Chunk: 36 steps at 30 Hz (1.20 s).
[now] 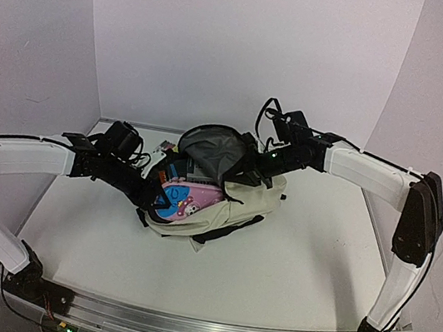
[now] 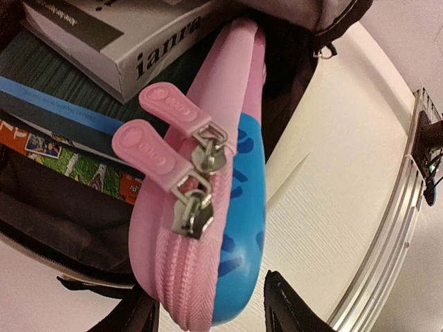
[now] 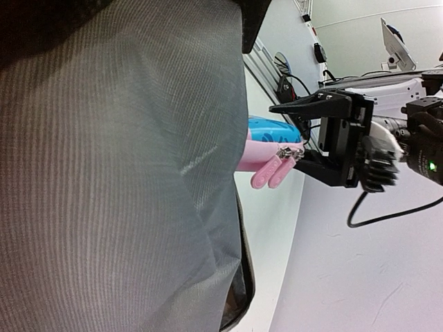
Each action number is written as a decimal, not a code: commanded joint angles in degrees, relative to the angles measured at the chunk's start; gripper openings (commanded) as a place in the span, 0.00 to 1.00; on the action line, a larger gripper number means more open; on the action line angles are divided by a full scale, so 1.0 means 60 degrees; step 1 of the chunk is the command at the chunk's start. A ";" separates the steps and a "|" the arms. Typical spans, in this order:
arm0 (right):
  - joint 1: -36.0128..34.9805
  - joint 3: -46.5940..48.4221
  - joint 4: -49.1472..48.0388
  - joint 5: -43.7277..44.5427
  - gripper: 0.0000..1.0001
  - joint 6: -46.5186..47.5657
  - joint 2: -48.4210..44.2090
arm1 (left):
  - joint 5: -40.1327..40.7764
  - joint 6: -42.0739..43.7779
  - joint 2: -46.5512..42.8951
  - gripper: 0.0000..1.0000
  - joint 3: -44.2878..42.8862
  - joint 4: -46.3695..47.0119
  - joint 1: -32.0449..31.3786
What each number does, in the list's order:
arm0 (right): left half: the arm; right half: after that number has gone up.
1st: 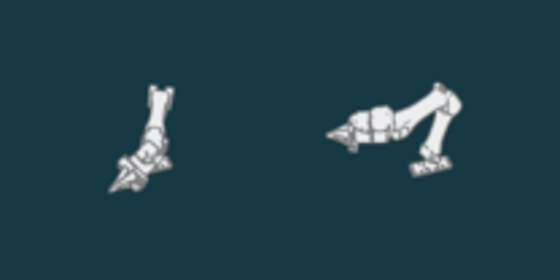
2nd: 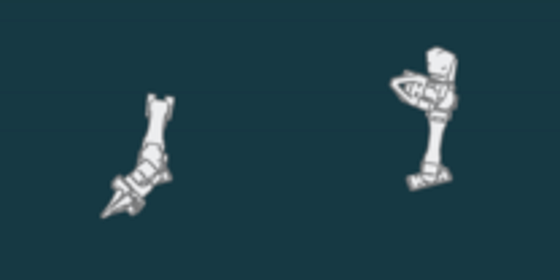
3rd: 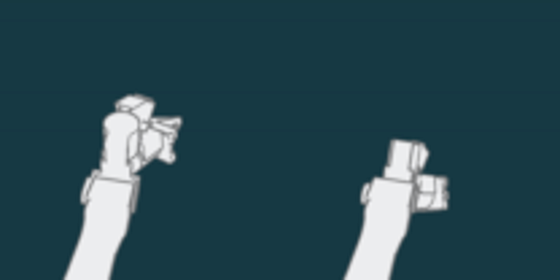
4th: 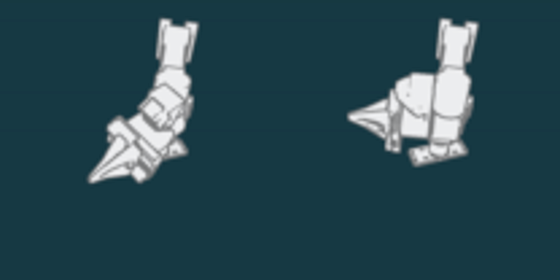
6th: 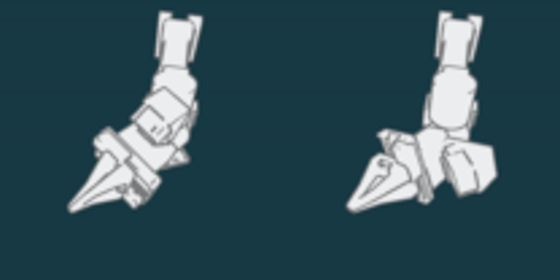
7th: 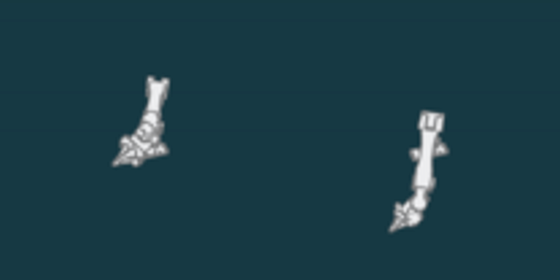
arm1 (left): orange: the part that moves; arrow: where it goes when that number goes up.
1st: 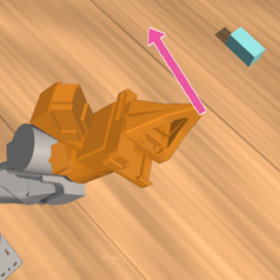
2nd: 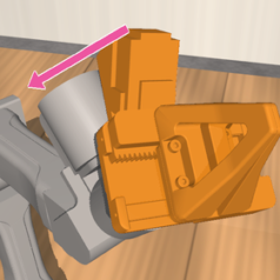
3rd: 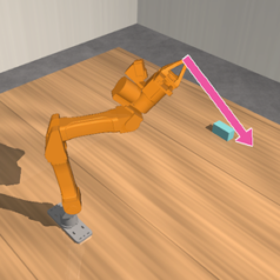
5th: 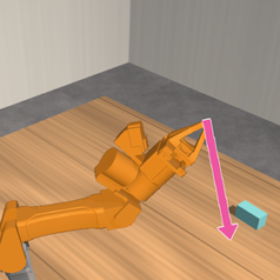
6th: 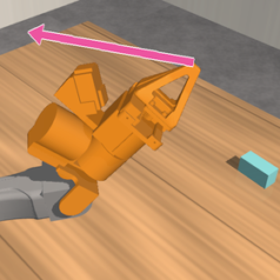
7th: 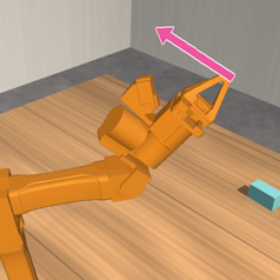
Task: Pack the student bag
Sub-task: Place the stationery in the student bag.
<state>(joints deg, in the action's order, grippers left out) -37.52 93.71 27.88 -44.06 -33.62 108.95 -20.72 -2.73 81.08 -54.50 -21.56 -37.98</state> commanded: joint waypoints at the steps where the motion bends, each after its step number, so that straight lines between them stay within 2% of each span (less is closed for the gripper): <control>1: 0.0027 0.0123 -0.0443 -0.0433 0.00 0.0133 -0.0639 | -0.0115 0.0289 0.0478 0.48 -0.0355 -0.0575 -0.0014; 4: 0.0027 0.0111 -0.0445 -0.0463 0.00 0.0115 -0.0653 | -0.0231 0.0188 0.0903 0.35 -0.0511 -0.0416 -0.0017; 7: 0.0025 0.0041 -0.0466 -0.0497 0.00 0.0099 -0.0698 | -0.0314 0.0074 0.1136 0.14 -0.0565 -0.0112 -0.0027; 9: 0.0027 -0.0007 -0.0458 -0.0538 0.00 0.0090 -0.0703 | -0.0495 -0.0185 0.1123 0.08 -0.0469 0.0471 -0.0028; 15: 0.0026 -0.0054 -0.0459 -0.0703 0.00 0.0028 -0.0726 | -0.0740 -0.0978 0.1371 0.01 -0.0625 0.2333 -0.0210; 20: 0.0021 -0.0069 -0.0457 -0.0810 0.00 0.0050 -0.0749 | -0.0681 -0.0759 0.2256 0.00 -0.1620 0.2695 -0.0622; 28: 0.0079 -0.0110 -0.0420 -0.0899 0.00 0.0107 -0.0879 | 0.0253 -0.1032 0.3798 0.07 -0.2657 0.3718 -0.1128; 29: 0.0140 -0.0168 -0.0402 -0.0918 0.00 0.0091 -0.0936 | 0.0364 -0.1001 0.3821 0.12 -0.2739 0.3706 -0.1184; 33: 0.0619 -0.0501 -0.0230 -0.0995 0.00 0.0189 -0.1212 | 0.0619 -0.0893 0.3408 0.41 -0.2892 0.3035 -0.1301; 36: 0.1044 -0.0434 0.0875 -0.0732 0.00 0.1227 -0.1412 | 0.0900 -0.0958 0.2663 0.52 -0.2985 0.2031 -0.1299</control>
<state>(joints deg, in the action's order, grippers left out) -34.52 90.31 28.79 -47.44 -32.69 106.18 -18.28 -8.02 104.29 -68.65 -6.32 -45.49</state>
